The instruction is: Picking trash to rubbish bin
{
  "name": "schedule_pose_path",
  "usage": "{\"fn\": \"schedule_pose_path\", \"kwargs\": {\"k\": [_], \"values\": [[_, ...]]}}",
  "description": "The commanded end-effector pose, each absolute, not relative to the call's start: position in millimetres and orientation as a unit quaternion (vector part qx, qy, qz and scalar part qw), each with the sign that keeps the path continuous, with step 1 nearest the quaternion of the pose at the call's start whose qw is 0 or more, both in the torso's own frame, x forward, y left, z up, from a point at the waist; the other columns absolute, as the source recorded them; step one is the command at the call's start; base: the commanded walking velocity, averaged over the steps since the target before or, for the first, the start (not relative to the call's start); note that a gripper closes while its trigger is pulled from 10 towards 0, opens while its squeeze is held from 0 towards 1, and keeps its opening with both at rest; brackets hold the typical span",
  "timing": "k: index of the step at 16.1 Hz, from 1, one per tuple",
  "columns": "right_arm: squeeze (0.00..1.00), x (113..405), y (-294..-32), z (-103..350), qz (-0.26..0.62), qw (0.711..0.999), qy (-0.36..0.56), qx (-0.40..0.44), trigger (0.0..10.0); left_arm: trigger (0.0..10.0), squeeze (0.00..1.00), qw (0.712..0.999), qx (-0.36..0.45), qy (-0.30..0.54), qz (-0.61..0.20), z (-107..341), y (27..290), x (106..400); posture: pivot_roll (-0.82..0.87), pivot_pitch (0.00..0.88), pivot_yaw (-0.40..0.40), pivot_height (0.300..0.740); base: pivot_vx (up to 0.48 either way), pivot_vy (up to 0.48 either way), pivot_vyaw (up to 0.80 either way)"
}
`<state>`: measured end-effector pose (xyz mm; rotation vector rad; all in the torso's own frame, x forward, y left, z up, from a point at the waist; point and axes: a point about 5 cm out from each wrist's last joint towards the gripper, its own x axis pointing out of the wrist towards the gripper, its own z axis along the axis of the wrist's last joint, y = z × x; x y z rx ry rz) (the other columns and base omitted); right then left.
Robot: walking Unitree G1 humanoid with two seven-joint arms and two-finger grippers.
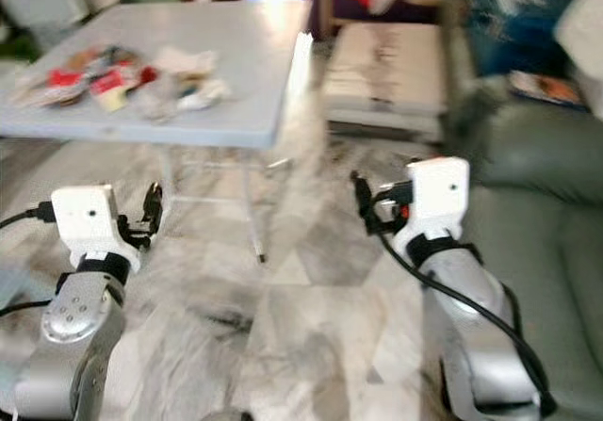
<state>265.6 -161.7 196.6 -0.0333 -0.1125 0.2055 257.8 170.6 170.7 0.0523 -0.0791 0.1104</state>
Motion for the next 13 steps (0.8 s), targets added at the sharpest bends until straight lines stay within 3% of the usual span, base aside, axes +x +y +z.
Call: {"fn": "schedule_pose_path", "kwargs": {"k": [1, 13], "values": [[0.00, 263.7, -155.2, 202.7, 0.118, 0.991, -0.069, -0.007, 10.0, 10.0, 0.00, 0.997, 0.027, -0.035, 0.065, 169.0, 175.9, 255.7, 0.00, 0.097, -0.019, 0.740, 0.000, 0.000, 0.00], [0.00, 265.5, -155.2, 207.1, 0.122, 0.990, -0.073, 0.002, 10.0, 10.0, 0.00, 0.997, 0.004, -0.014, 0.080, 165.1, 182.2, 261.5, -0.01, 0.102, -0.026, 0.740, 0.000, 0.000, 0.00]]}}
